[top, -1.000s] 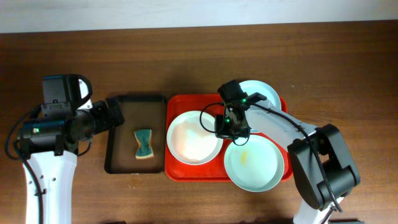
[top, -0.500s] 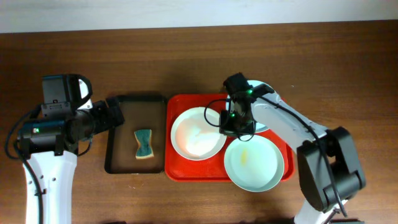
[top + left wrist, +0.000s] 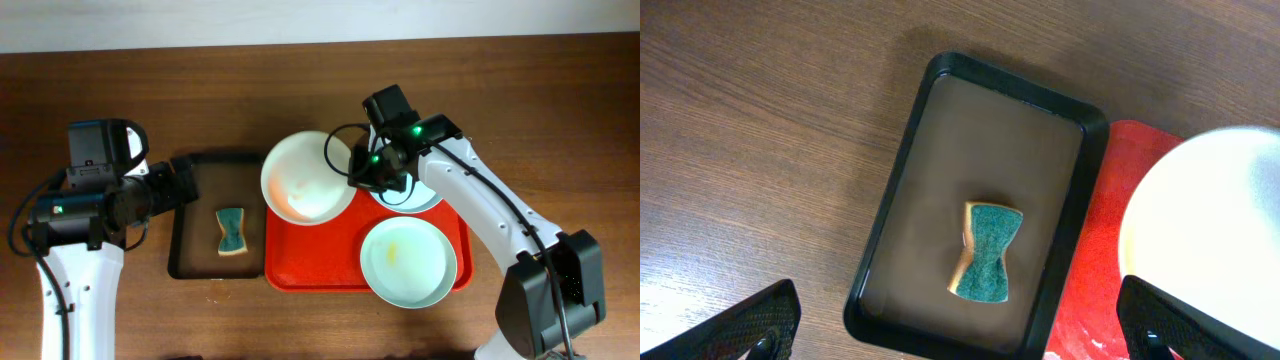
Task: Clean dirty plates on tray and stack at the side
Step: 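Lift the white plate with the right gripper off the red tray, then carry the white plate right and set it on the table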
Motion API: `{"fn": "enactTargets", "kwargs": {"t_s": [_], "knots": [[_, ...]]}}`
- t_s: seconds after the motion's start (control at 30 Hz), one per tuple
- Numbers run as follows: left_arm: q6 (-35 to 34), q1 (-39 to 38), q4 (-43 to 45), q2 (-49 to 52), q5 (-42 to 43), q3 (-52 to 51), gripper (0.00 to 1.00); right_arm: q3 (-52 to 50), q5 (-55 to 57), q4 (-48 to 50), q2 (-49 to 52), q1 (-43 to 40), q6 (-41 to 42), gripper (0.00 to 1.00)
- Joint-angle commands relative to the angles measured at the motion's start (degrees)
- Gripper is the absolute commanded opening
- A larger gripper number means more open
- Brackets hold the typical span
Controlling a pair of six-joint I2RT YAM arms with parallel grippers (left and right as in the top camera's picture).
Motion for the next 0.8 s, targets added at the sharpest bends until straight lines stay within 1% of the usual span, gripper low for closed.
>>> {"fn": "enactTargets", "kwargs": {"t_s": [0.0,0.27,0.43,0.6,0.77], "knots": [[-0.57,0.09,-0.04,0.02,0.24,0.09,0.99,1.46,-0.61,4.17,-1.16,2.49,3.52,0.04],[-0.57,0.09,-0.04,0.02,0.24,0.09,0.99,1.46,9.07,11.56,-0.24,9.27,9.11,0.04],[-0.57,0.09,-0.04,0.02,0.22,0.09,0.99,1.46,18.29,16.46,1.51,14.29,9.68,0.04],[-0.57,0.09,-0.04,0.02,0.24,0.09,0.99,1.46,27.21,22.49,5.29,18.88,9.57,0.04],[-0.57,0.09,-0.04,0.02,0.24,0.09,0.99,1.46,39.58,31.12,5.97,23.93,-2.19,0.04]]}}
